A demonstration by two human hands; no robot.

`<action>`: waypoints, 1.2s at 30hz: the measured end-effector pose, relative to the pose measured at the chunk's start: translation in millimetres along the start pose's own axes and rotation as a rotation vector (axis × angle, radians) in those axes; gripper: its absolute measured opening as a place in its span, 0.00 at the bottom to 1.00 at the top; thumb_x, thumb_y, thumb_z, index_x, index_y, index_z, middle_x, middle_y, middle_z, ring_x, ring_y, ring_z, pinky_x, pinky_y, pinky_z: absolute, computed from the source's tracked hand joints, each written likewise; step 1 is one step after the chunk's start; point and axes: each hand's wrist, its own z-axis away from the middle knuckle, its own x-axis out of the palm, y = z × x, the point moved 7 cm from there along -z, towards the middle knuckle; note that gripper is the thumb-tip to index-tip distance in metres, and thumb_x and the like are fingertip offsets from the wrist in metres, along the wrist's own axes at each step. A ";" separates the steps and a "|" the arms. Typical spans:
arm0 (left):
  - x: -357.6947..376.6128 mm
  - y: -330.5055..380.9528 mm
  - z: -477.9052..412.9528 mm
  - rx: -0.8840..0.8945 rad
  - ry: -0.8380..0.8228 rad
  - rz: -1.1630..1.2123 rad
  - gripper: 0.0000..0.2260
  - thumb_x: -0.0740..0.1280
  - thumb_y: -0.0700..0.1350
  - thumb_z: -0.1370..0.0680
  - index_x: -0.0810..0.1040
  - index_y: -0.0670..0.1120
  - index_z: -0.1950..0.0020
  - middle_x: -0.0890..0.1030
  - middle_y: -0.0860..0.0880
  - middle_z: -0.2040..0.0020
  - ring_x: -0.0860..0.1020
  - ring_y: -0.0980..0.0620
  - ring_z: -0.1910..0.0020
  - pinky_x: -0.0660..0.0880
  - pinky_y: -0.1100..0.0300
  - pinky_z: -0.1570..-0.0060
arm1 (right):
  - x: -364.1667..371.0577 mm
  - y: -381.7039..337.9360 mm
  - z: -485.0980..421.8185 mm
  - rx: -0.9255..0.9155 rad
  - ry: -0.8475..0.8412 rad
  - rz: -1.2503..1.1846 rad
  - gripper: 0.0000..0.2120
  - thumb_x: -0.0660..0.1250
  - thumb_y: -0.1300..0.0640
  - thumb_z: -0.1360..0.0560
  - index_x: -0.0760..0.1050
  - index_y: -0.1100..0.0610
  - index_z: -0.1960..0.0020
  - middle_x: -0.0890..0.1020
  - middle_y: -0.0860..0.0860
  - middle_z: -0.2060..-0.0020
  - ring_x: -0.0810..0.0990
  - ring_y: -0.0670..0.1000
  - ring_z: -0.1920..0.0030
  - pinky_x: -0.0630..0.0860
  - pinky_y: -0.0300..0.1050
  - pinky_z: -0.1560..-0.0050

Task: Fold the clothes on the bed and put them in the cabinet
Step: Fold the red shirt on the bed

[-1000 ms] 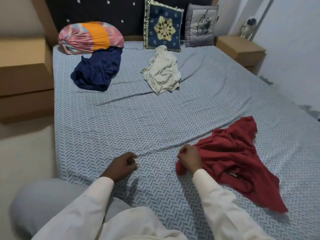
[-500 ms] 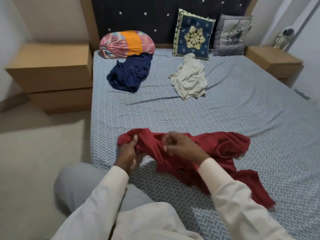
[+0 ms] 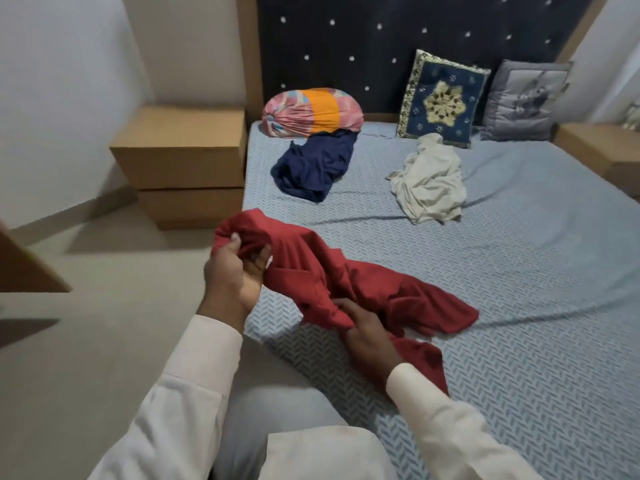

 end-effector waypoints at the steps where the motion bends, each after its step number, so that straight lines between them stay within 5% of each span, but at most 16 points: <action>1: -3.3 18.0 -0.4 0.054 -0.005 -0.006 0.11 0.59 0.45 0.17 0.76 0.44 0.55 0.82 0.49 0.70 0.81 0.54 0.73 0.80 0.61 0.72 | -9.2 -24.3 -4.1 -0.019 -0.029 -0.137 0.20 0.61 0.64 0.25 0.77 0.46 0.38 0.82 0.42 0.43 0.79 0.43 0.40 0.73 0.45 0.35; 4: -23.1 69.1 -7.8 0.207 0.028 -0.133 0.13 0.57 0.51 0.16 0.78 0.46 0.51 0.85 0.49 0.65 0.83 0.51 0.64 0.82 0.55 0.66 | -37.7 -57.4 -23.0 0.060 -0.067 -0.518 0.14 0.60 0.65 0.20 0.78 0.50 0.43 0.81 0.39 0.47 0.79 0.34 0.47 0.71 0.31 0.39; 8: -40.9 90.2 -14.8 0.222 0.035 -0.231 0.15 0.55 0.53 0.16 0.78 0.47 0.42 0.84 0.46 0.52 0.83 0.50 0.54 0.81 0.53 0.60 | -29.7 -60.1 -35.5 0.292 -0.249 -1.085 0.16 0.61 0.62 0.25 0.87 0.55 0.62 0.86 0.53 0.60 0.85 0.48 0.60 0.81 0.41 0.53; 11: -37.5 88.8 -18.5 0.196 0.074 -0.192 0.11 0.58 0.50 0.16 0.77 0.47 0.42 0.83 0.48 0.51 0.83 0.53 0.55 0.79 0.59 0.64 | -14.7 -73.4 -34.5 0.354 -0.342 -1.196 0.12 0.64 0.61 0.29 0.86 0.60 0.61 0.85 0.57 0.62 0.85 0.51 0.64 0.81 0.42 0.59; 13: -5.9 90.1 -29.2 0.227 0.042 -0.195 0.08 0.60 0.44 0.18 0.78 0.45 0.46 0.84 0.48 0.54 0.82 0.51 0.55 0.79 0.61 0.66 | -14.6 -75.9 -40.0 0.347 -0.321 -1.310 0.14 0.70 0.58 0.34 0.85 0.64 0.51 0.85 0.62 0.54 0.85 0.57 0.55 0.82 0.48 0.49; 16: 106.8 75.4 -46.0 0.181 -0.265 -0.343 0.09 0.61 0.43 0.19 0.80 0.43 0.49 0.84 0.48 0.56 0.82 0.51 0.54 0.80 0.60 0.60 | -40.7 -54.9 -58.3 0.251 -0.164 -1.569 0.24 0.62 0.55 0.23 0.71 0.65 0.30 0.75 0.64 0.34 0.73 0.63 0.32 0.66 0.58 0.29; 18: 183.1 47.3 -34.9 0.106 -0.525 -0.573 0.09 0.63 0.47 0.19 0.79 0.46 0.45 0.82 0.47 0.53 0.79 0.50 0.51 0.79 0.57 0.55 | -79.1 -15.6 -63.6 0.226 0.063 -1.686 0.24 0.57 0.51 0.20 0.69 0.62 0.28 0.74 0.62 0.32 0.72 0.61 0.31 0.65 0.57 0.28; 20: 222.5 1.5 -23.3 0.084 -0.699 -0.870 0.06 0.64 0.49 0.20 0.78 0.50 0.48 0.79 0.49 0.53 0.77 0.51 0.51 0.75 0.54 0.50 | -116.8 34.6 -52.9 0.306 0.338 -1.748 0.20 0.57 0.46 0.19 0.77 0.58 0.37 0.82 0.59 0.43 0.83 0.56 0.44 0.78 0.50 0.42; 22: 229.9 -49.6 -26.6 0.260 -0.782 -1.152 0.04 0.63 0.45 0.20 0.78 0.50 0.52 0.79 0.50 0.55 0.77 0.52 0.55 0.73 0.55 0.51 | -135.4 93.2 -28.8 0.492 0.575 -1.531 0.13 0.60 0.44 0.20 0.77 0.53 0.50 0.82 0.55 0.56 0.85 0.50 0.64 0.81 0.42 0.64; 24: 199.9 -116.3 -33.1 0.497 -0.935 -1.546 0.08 0.63 0.42 0.22 0.81 0.45 0.47 0.83 0.46 0.51 0.81 0.48 0.52 0.73 0.56 0.48 | -121.5 135.9 -2.2 0.743 0.492 -1.182 0.11 0.64 0.46 0.22 0.77 0.53 0.49 0.83 0.53 0.61 0.83 0.50 0.67 0.80 0.42 0.68; 26: 126.6 -169.0 -49.2 0.338 -0.889 -1.994 0.19 0.67 0.47 0.25 0.74 0.42 0.37 0.78 0.40 0.38 0.78 0.44 0.41 0.71 0.56 0.43 | -86.4 157.7 17.2 0.891 0.299 -0.993 0.18 0.71 0.45 0.28 0.77 0.52 0.42 0.85 0.51 0.58 0.83 0.52 0.60 0.79 0.44 0.64; 29: 42.3 -208.9 -58.3 0.239 -0.757 -2.241 0.40 0.65 0.56 0.32 0.57 0.49 0.22 0.62 0.38 0.25 0.64 0.39 0.27 0.66 0.50 0.31 | -53.1 174.4 13.8 0.859 0.261 -0.956 0.26 0.79 0.49 0.34 0.75 0.52 0.39 0.85 0.51 0.49 0.84 0.55 0.50 0.79 0.45 0.56; 33: 2.8 -201.0 -47.3 0.529 -0.405 -2.248 0.49 0.70 0.62 0.30 0.42 0.53 0.20 0.51 0.37 0.22 0.55 0.39 0.24 0.57 0.47 0.27 | -37.7 177.8 -15.3 0.768 0.374 -0.895 0.24 0.75 0.59 0.36 0.78 0.65 0.41 0.85 0.58 0.52 0.84 0.57 0.51 0.81 0.55 0.46; 36: -23.6 -179.6 -64.1 0.376 -0.128 -2.077 0.45 0.70 0.64 0.31 0.55 0.46 0.22 0.64 0.40 0.27 0.62 0.40 0.28 0.62 0.47 0.32 | -47.0 160.1 -24.5 0.734 0.446 -1.008 0.17 0.69 0.60 0.35 0.76 0.62 0.47 0.84 0.58 0.57 0.82 0.55 0.57 0.80 0.50 0.54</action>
